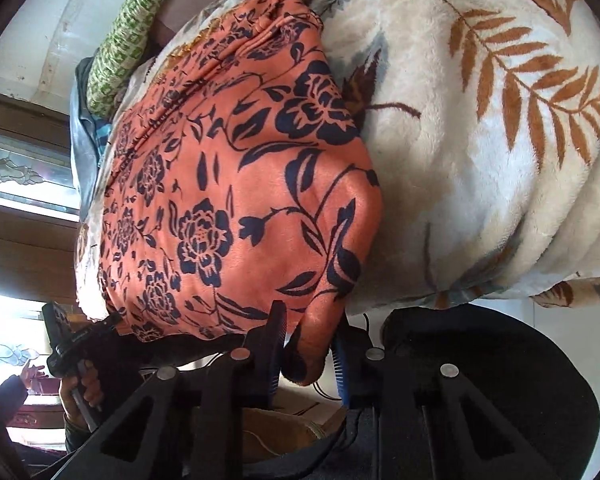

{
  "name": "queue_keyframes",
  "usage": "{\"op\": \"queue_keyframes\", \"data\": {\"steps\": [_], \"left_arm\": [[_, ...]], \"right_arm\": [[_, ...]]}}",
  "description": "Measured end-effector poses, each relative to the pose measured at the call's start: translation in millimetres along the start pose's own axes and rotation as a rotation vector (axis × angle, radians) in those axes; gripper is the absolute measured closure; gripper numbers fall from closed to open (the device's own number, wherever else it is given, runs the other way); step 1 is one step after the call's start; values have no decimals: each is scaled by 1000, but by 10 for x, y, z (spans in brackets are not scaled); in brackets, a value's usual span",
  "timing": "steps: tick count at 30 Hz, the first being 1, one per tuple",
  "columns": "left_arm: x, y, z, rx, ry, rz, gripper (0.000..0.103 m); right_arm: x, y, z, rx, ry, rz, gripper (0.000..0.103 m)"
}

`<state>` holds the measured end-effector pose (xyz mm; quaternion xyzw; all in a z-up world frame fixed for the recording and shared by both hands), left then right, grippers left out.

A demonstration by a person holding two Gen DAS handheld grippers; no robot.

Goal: Fold small clothes

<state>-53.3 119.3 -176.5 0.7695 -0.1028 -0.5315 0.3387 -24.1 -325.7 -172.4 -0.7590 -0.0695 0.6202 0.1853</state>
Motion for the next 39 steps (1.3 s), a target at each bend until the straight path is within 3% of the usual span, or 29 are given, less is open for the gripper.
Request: {"op": "queue_keyframes", "data": {"steps": [6, 10, 14, 22, 27, 30, 32, 33, 34, 35, 39], "left_arm": [[-434, 294, -233, 23, 103, 135, 97], [-744, 613, -456, 86, 182, 224, 97], [-993, 915, -704, 149, 250, 279, 97], [-1017, 1329, -1434, 203, 294, 291, 97], [-882, 1574, -2226, 235, 345, 259, 98], [-699, 1620, -2691, 219, 348, 231, 98], [-621, 1633, -2757, 215, 345, 246, 98], [-583, 1632, -2722, 231, 341, 240, 98], [-553, 1632, -2655, 250, 338, 233, 98], [-520, 1612, -2569, 264, 327, 224, 98], [-521, 1363, -2168, 254, 310, 196, 98]], "right_arm": [[-388, -204, -154, 59, 110, -156, 88], [-736, -332, -366, 90, 194, -296, 88], [-975, -425, -639, 107, 269, -367, 88], [-1145, -438, -1417, 130, 364, -408, 88], [-1176, -462, -2238, 143, 425, -402, 88], [-1056, -412, -2723, 169, 439, -346, 88], [-904, -397, -2765, 194, 373, -367, 80], [-834, -406, -2673, 171, 338, -354, 70], [-762, -398, -2531, 143, 304, -314, 29], [-703, -371, -2360, 119, 271, -267, 14], [-533, -277, -1411, 63, 80, -201, 11]]}}
Point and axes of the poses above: each gripper's, at about its wrist camera, not at the fingertips, and x roughly the way its jaws point, y to its right, z to its underside, the point moved 9 cm from there along x, roughly the way its jaws point, and after that the axes turned 12 degrees about z, right-handed, at the moved point
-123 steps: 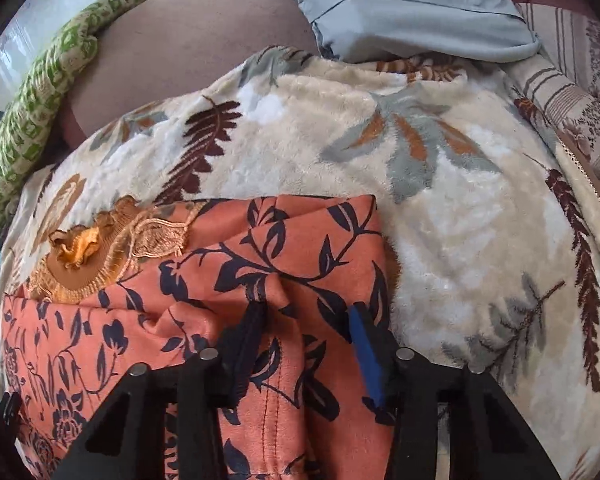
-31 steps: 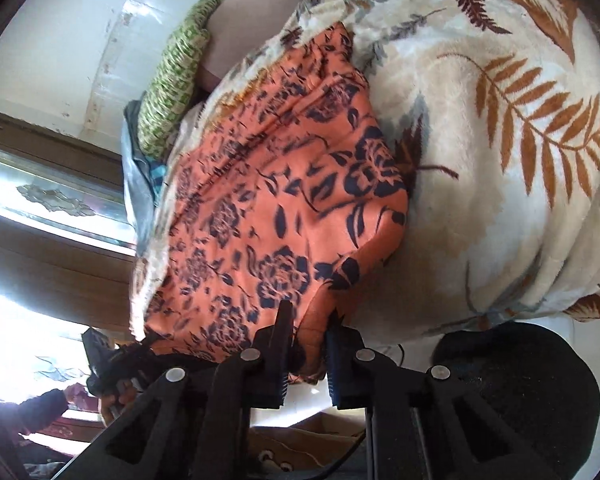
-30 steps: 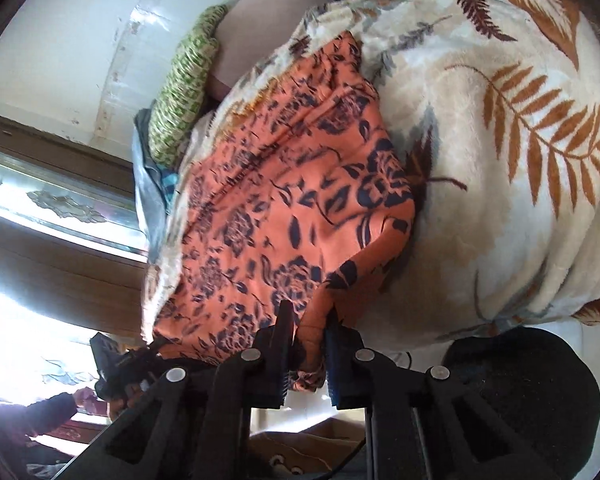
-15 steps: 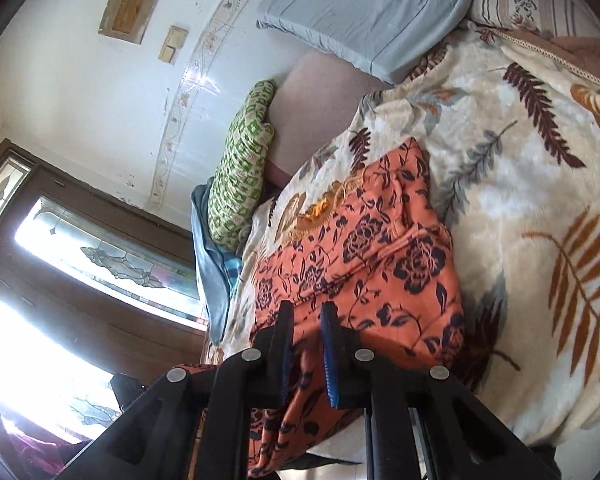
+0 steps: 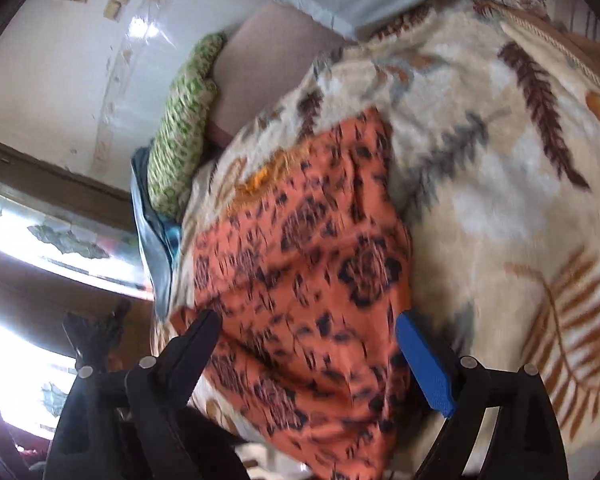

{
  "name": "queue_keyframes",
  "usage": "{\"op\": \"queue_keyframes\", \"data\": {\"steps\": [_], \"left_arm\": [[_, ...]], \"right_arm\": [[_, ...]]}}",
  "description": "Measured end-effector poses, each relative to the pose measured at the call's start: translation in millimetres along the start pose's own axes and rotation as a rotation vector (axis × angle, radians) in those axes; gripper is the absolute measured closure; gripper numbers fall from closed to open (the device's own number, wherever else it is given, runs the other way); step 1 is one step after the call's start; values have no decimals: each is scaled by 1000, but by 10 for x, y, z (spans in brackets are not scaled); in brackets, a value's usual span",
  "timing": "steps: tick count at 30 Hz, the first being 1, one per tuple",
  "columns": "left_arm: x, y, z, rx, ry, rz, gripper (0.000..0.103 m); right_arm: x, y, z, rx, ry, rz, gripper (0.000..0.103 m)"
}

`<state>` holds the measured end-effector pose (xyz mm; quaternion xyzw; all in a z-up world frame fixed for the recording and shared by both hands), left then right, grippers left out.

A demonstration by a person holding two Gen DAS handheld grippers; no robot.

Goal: Fold small clothes

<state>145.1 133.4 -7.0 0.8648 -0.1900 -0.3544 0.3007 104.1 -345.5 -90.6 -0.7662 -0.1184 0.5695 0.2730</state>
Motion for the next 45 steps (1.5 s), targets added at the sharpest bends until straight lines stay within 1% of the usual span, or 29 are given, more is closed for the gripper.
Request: {"op": "queue_keyframes", "data": {"steps": [2, 3, 4, 5, 6, 7, 9, 10, 11, 14, 16, 17, 19, 22, 25, 28, 30, 32, 33, 34, 35, 36, 37, 38, 40, 42, 43, 44, 45], "left_arm": [[-91, -140, 232, -24, -23, -26, 91], [-112, -242, 364, -38, -50, -55, 74], [-130, -362, 494, -62, -74, -89, 55], [-141, -483, 614, -97, -92, -111, 48], [-134, -594, 726, -130, -112, -121, 44], [-110, -697, 823, -157, -138, -133, 44], [-32, -854, 959, -188, -189, -155, 44], [-14, -905, 992, -210, -194, -159, 44], [12, -920, 998, -226, -190, -148, 44], [120, -874, 968, -230, -187, -120, 44], [236, -823, 954, -211, -205, -109, 44], [282, -809, 934, -205, -206, -114, 44], [305, -788, 864, -209, -197, -120, 44], [209, -693, 705, -231, -155, -66, 43], [235, -677, 515, -211, -130, -83, 38], [435, -785, 392, -214, -157, -121, 38], [567, -842, 361, -211, -182, -145, 39], [661, -815, 351, -181, -206, -142, 39], [702, -779, 349, -156, -220, -138, 42], [731, -745, 347, -126, -230, -140, 65], [768, -730, 359, -98, -257, -157, 83], [803, -726, 384, -91, -285, -164, 98], [815, -727, 396, -98, -292, -160, 98], [810, -732, 396, -98, -291, -163, 98], [760, -741, 385, -98, -277, -166, 98], [718, -718, 375, -87, -270, -151, 98], [715, -712, 372, -80, -272, -151, 97], [726, -708, 372, -79, -277, -149, 95], [738, -718, 373, -87, -281, -148, 84]], "right_arm": [[52, 114, 506, 14, -74, 14, 11], [115, 191, 744, 28, -110, 27, 11], [192, 270, 960, 48, -148, 42, 11], [272, 344, 1137, 67, -174, 57, 11], [289, 359, 1199, 37, -128, 84, 12], [309, 355, 1229, 43, -107, 90, 12], [433, 344, 1291, 149, -144, 13, 12], [491, 389, 1307, 187, -147, 32, 12], [539, 391, 1325, 201, -151, 53, 13], [582, 384, 1380, 221, -140, 35, 13], [578, 382, 1408, 228, -124, 21, 18], [581, 371, 1414, 236, -118, 19, 22], [601, 356, 1446, 252, -123, 11, 24], [565, 294, 1502, 244, -118, -8, 25], [538, 311, 1508, 248, -108, -22, 25], [613, 371, 1470, 276, -108, -37, 25], [657, 345, 1461, 263, -105, -38, 25], [673, 341, 1471, 260, -102, -42, 25], [678, 347, 1469, 257, -96, -41, 25], [688, 358, 1469, 257, -94, -39, 28], [703, 374, 1476, 259, -96, -33, 38], [725, 402, 1484, 258, -102, -23, 46], [761, 420, 1502, 258, -117, -9, 63], [796, 454, 1526, 264, -133, 17, 66], [776, 507, 1543, 274, -128, 49, 66], [658, 583, 1535, 286, -92, 95, 65], [626, 601, 1532, 288, -89, 99, 52], [616, 632, 1534, 298, -93, 104, 32], [625, 647, 1527, 306, -91, 106, 29]]}}
Point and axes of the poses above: each gripper's, at about its wrist camera, not at the fingertips, and x roughly the way its jaws point, y to its right, z to its underside, the point moved 9 cm from there along x, roughly the way its jaws point, and after that the axes turned 12 degrees about z, right-handed, at the moved point
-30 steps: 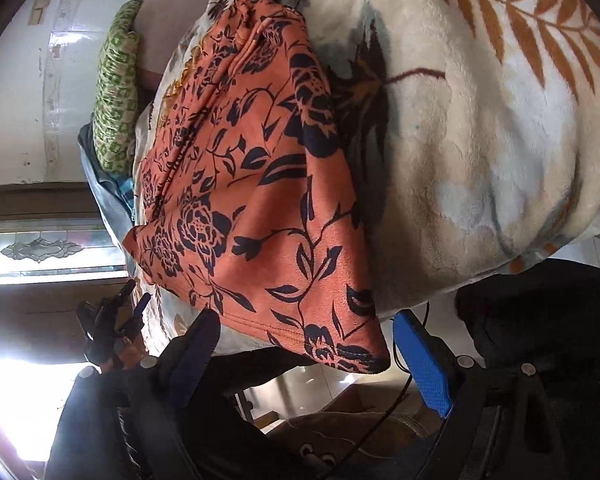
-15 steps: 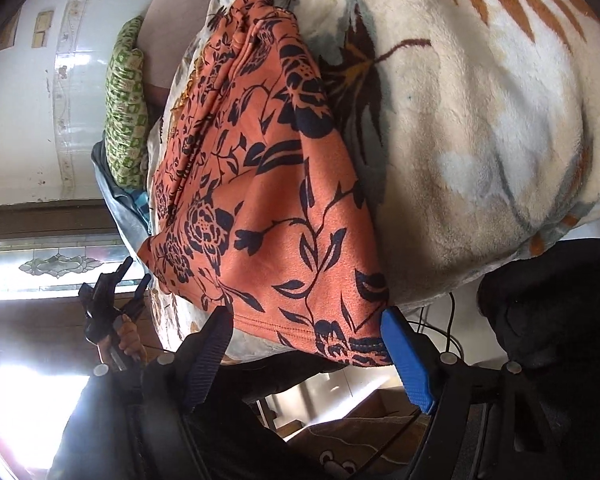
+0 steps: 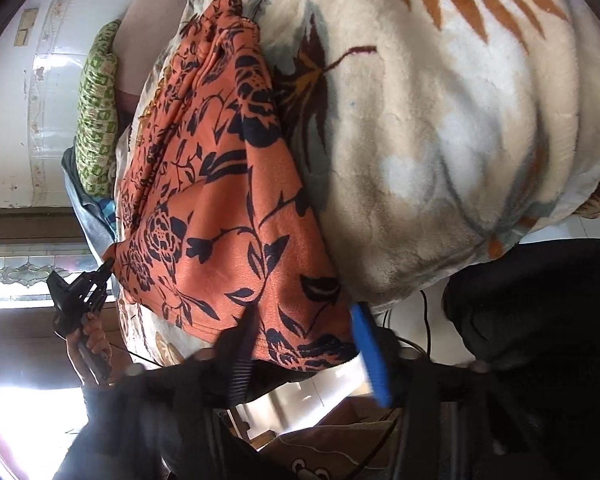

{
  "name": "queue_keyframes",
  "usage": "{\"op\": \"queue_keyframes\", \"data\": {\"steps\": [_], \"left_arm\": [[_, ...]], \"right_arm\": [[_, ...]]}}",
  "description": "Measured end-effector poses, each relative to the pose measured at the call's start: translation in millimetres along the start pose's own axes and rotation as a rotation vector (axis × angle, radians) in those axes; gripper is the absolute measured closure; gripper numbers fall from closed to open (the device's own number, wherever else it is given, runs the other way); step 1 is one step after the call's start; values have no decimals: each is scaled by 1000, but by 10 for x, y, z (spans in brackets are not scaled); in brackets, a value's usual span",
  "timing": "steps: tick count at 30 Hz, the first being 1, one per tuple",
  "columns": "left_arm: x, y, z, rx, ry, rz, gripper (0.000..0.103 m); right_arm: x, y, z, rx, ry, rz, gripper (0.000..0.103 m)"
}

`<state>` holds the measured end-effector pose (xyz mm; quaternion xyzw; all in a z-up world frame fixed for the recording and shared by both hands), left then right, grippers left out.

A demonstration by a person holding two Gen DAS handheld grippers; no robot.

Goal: Fold small clothes

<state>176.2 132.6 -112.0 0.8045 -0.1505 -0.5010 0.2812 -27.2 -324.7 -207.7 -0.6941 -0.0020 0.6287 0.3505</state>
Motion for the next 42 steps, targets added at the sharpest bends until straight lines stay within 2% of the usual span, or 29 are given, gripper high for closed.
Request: {"op": "queue_keyframes", "data": {"steps": [1, 2, 3, 5, 6, 7, 8, 11, 13, 16, 24, 30, 35, 36, 37, 38, 39, 40, 41, 42], "left_arm": [[11, -10, -5, -13, -1, 1, 67], [17, -21, -11, -29, 3, 6, 61], [18, -30, -18, -42, 9, 10, 57], [17, -44, -24, -36, 12, -10, 58], [22, -50, -22, -18, 4, -31, 80], [44, -58, -4, -5, -18, -45, 98], [44, -69, 2, -14, -20, -43, 98], [-15, -92, 1, -46, -6, -21, 98], [-114, -56, 0, -60, 17, 13, 98], [-357, 114, -11, -26, 65, 58, 98], [-1004, 712, -319, 84, 216, 144, 98], [-999, 1018, -938, 136, 286, 126, 98], [-453, 805, -1732, 26, 291, 82, 96], [-246, 700, -1853, -1, 271, 55, 87], [-54, 582, -1946, -12, 260, 14, 66], [114, 431, -1994, -36, 253, -36, 52], [259, 255, -1981, -82, 234, -87, 35], [357, 122, -1923, -116, 212, -98, 36], [417, 36, -1848, -135, 192, -83, 36], [426, -36, -1772, -138, 187, -78, 36]], "right_arm": [[40, 0, -1, -5, -8, 18, 29], [97, -24, 6, -16, -21, 28, 29], [160, -59, 24, -24, -40, 19, 29], [271, -121, 83, -30, -76, -4, 42], [295, -149, 112, -45, -80, 0, 69], [289, -172, 131, -63, -69, 5, 77], [272, -206, 150, -77, -60, 0, 93], [147, -258, 166, -85, -39, -44, 95], [24, -330, 157, -80, -19, -100, 95], [-232, -487, 56, -70, 32, -207, 96], [-1049, -1148, -599, -90, 187, -480, 96], [-1302, -1773, -1537, -147, 293, -520, 96], [-985, -2157, -2720, -92, 335, -458, 96], [-828, -2155, -2975, -54, 328, -436, 96], [-641, -2128, -3186, -39, 318, -402, 91], [-400, -2109, -3368, -38, 299, -353, 88], [-186, -2001, -3467, -15, 287, -279, 65], [-5, -1868, -3506, 15, 282, -192, 25], [124, -1762, -3487, 29, 274, -155, 19], [185, -1715, -3433, 20, 262, -165, 19]]}}
Point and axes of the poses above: each gripper's, at about its wrist camera, not at the fingertips, and x roughly the way its jaws point, y to its right, z to its underside, the point moved 9 cm from there along x, roughly the way its jaws point, and after that the axes turned 12 degrees about z, right-handed, at the moved point
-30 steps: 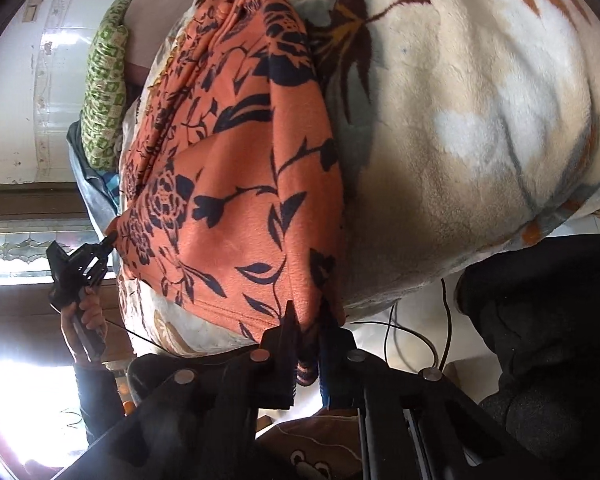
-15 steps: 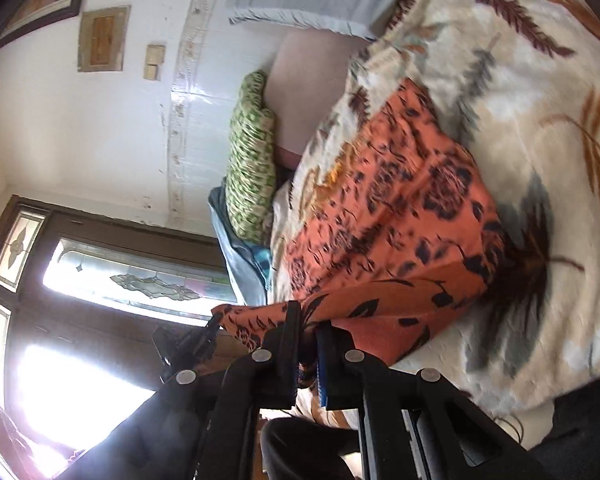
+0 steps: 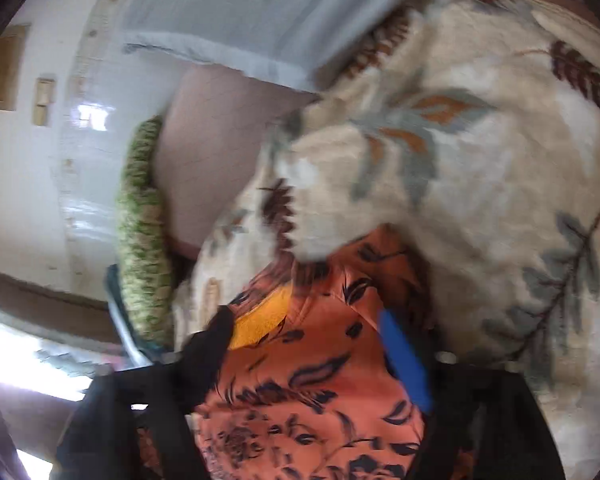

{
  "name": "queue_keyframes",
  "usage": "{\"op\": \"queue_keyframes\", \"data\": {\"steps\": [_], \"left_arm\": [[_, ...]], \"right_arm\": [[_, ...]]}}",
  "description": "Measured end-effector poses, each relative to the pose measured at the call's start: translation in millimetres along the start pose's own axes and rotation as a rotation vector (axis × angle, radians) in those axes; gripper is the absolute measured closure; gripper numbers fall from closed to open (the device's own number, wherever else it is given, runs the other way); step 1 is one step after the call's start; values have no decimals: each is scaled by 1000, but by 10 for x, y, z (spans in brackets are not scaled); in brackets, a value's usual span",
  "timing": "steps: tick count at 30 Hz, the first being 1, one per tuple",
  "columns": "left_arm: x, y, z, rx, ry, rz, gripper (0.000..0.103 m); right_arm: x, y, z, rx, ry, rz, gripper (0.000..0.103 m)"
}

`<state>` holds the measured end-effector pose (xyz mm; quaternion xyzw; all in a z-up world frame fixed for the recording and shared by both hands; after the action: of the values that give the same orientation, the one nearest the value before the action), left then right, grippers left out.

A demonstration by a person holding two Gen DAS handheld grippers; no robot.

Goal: Fold small clothes
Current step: 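Lay the folded hem on the blouse and open both tools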

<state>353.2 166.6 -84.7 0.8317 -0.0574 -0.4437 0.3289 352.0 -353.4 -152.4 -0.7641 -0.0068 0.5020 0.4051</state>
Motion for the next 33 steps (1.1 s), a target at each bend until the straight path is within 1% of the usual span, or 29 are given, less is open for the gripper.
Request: {"op": "queue_keyframes", "data": {"steps": [1, 2, 4, 5, 7, 8, 9, 11, 12, 14, 15, 16, 17, 18, 20, 21, 22, 23, 24, 25, 27, 28, 29, 30, 31, 32, 33], "left_arm": [[-47, -84, 57, 6, 6, -18, 35], [-127, -153, 112, 17, 18, -32, 35], [-338, -266, 279, 29, 33, -25, 34], [-447, -318, 388, 31, 36, -20, 33], [-639, -410, 652, 55, 30, -6, 27], [-692, -448, 787, 69, 27, -8, 27], [-721, -511, 936, 81, 16, -27, 27], [-665, -604, 1205, 98, -41, -44, 27], [-628, -640, 1317, 94, -61, -46, 27], [-534, -646, 1451, 106, -88, -46, 27], [-491, -639, 1494, 121, -94, -55, 27], [-452, -636, 1533, 127, -106, -73, 27], [-408, -612, 1559, 136, -120, -79, 27], [-377, -579, 1578, 148, -130, -75, 27], [-392, -538, 1578, 140, -120, -66, 27], [-431, -515, 1570, 126, -107, -46, 27], [-471, -493, 1550, 121, -88, -31, 27], [-488, -483, 1528, 131, -72, -35, 27], [-465, -484, 1501, 142, -66, -52, 27], [-402, -495, 1490, 144, -79, -66, 27], [-220, -519, 1548, 128, -148, -77, 27], [-194, -515, 1556, 163, -149, -123, 36], [-186, -481, 1560, 208, -148, -162, 52], [-160, -430, 1583, 220, -180, -158, 80], [-166, -404, 1570, 210, -189, -165, 86], [-175, -371, 1547, 206, -194, -167, 89], [-187, -343, 1523, 206, -198, -172, 90]], "right_arm": [[-22, 65, 47, -7, 8, 6, 19], [-97, 136, 74, -12, 39, 21, 19], [-303, 216, 137, -31, 95, 13, 19], [-388, 257, 193, -46, 106, 18, 19], [-514, 296, 404, -125, 86, 48, 19], [-566, 303, 542, -183, 67, 59, 19], [-570, 328, 678, -237, 51, 87, 19], [-521, 411, 936, -326, 14, 157, 19], [-497, 456, 1018, -351, 8, 187, 19], [-479, 488, 1129, -380, 9, 211, 24], [-475, 488, 1165, -401, 13, 227, 27], [-466, 481, 1184, -411, 15, 240, 35], [-454, 469, 1213, -417, 9, 239, 37], [-437, 451, 1222, -437, 10, 259, 37], [-413, 470, 1179, -470, 43, 323, 37], [-421, 481, 1168, -451, 38, 311, 37], [-432, 482, 1165, -427, 26, 281, 37], [-442, 478, 1158, -407, 22, 258, 37], [-431, 492, 1141, -395, 23, 258, 36], [-390, 520, 1113, -389, 22, 270, 36], [-262, 535, 1081, -352, -9, 249, 35], [-202, 525, 1088, -337, -31, 235, 35], [-176, 499, 1094, -350, -34, 242, 35], [-167, 472, 1104, -369, -40, 256, 37], [-159, 454, 1121, -381, -60, 263, 59], [-146, 440, 1137, -383, -87, 264, 81], [-151, 420, 1137, -392, -95, 274, 83]]}}
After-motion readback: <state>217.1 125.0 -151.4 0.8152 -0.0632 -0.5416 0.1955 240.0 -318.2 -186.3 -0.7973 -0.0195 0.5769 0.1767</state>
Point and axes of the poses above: each gripper's, at about its wrist camera, not at the fingertips, and x roughly the way its jaws point, y to its right, z to its underside, the point moved 9 cm from there along x, roughly the way its jaws point, and after that the axes turned 12 degrees about z, right-handed, at the moved point
